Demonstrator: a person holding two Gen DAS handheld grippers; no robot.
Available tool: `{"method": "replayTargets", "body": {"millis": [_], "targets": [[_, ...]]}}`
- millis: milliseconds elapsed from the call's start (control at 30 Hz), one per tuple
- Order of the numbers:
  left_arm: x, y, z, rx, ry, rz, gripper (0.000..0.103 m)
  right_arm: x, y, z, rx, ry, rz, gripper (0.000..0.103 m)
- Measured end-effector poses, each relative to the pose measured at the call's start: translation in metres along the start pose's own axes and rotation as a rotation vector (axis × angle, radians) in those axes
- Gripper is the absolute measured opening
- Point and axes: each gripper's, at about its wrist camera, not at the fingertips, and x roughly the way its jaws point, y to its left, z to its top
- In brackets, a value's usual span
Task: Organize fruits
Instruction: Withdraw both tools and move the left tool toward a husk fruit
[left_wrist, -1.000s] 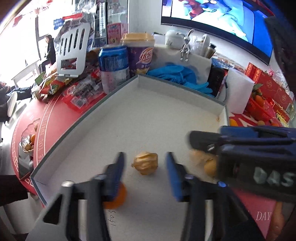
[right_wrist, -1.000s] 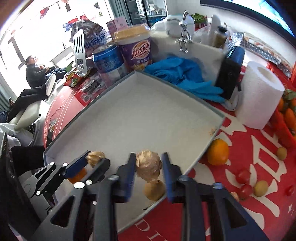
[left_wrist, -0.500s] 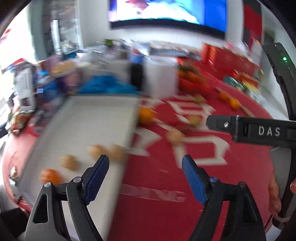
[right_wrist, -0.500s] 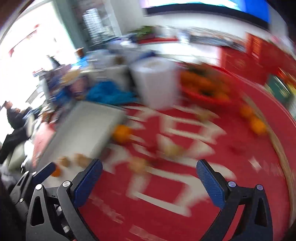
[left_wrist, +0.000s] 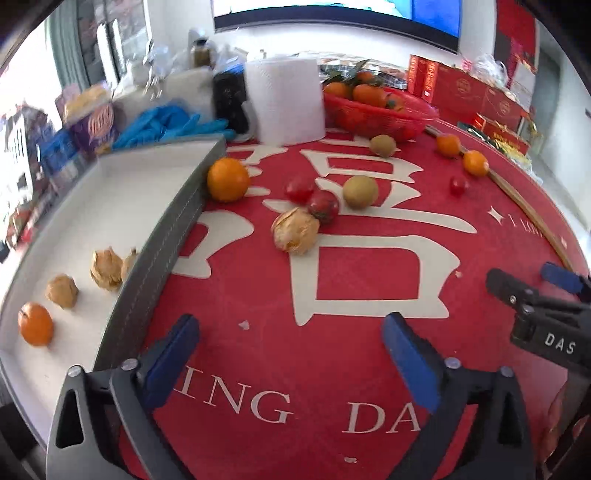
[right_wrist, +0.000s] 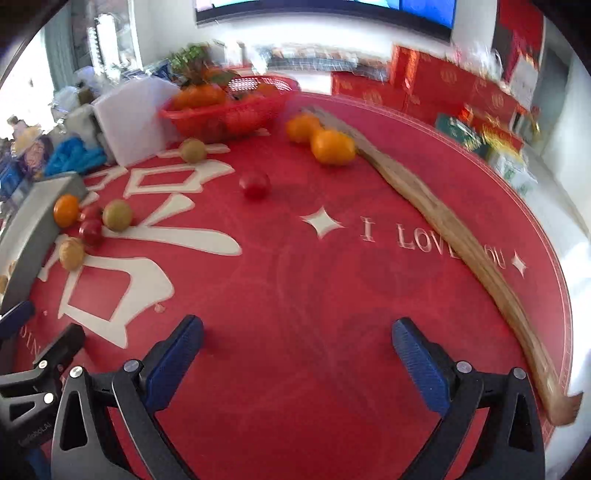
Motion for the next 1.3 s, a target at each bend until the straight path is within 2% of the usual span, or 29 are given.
{"method": "replayTargets", "body": {"millis": [1300], "targets": [[0.0007,0.0018,0.0012,-0.005,0.001,0.004,0.102,0.0018,-0.0003,-0.0002,0.0,-0.001,0.0,0.103]]}}
